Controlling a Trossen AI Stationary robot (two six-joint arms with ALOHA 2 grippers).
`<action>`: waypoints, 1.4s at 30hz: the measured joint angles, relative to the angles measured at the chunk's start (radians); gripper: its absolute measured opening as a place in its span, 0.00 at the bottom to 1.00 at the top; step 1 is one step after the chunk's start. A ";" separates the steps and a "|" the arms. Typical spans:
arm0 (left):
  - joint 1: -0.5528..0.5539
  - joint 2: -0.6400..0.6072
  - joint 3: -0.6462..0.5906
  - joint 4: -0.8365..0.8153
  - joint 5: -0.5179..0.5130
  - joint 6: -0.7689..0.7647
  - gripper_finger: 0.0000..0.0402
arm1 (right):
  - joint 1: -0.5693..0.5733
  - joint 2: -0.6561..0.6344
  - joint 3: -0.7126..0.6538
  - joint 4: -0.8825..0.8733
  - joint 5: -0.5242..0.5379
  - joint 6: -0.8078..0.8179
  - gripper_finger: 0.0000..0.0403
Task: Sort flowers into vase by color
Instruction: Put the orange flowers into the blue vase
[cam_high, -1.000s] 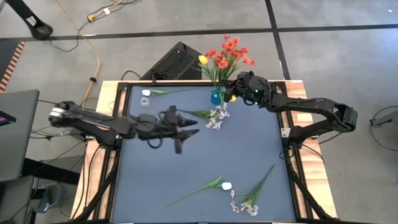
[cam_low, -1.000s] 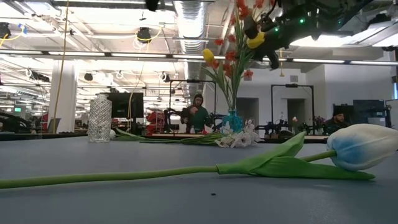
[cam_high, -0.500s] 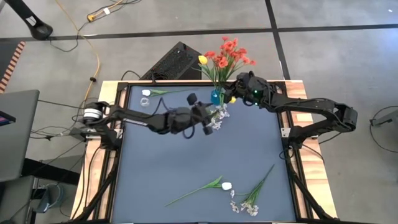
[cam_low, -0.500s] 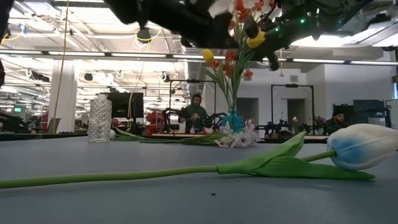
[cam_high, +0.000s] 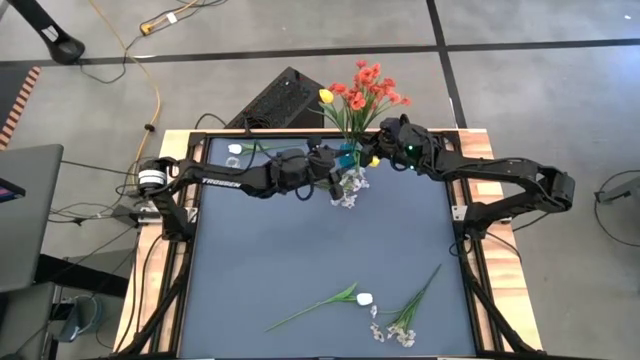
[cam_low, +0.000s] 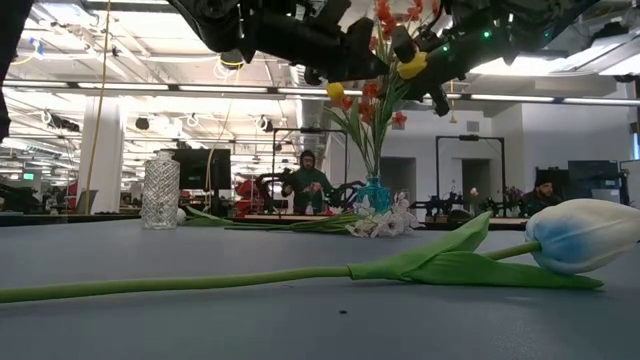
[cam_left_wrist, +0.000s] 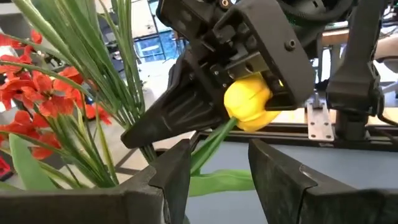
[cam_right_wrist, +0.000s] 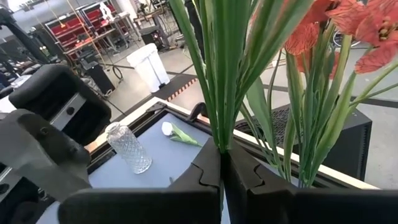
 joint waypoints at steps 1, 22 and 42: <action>0.007 0.000 0.000 0.005 0.000 -0.004 0.38 | 0.000 0.000 0.000 0.000 -0.002 0.000 0.07; 0.024 0.117 0.127 -0.026 0.060 0.040 0.32 | 0.005 0.000 0.000 0.009 -0.007 0.002 0.07; 0.026 0.115 0.129 -0.187 0.050 0.026 0.00 | 0.005 0.000 0.000 0.054 -0.009 0.000 0.07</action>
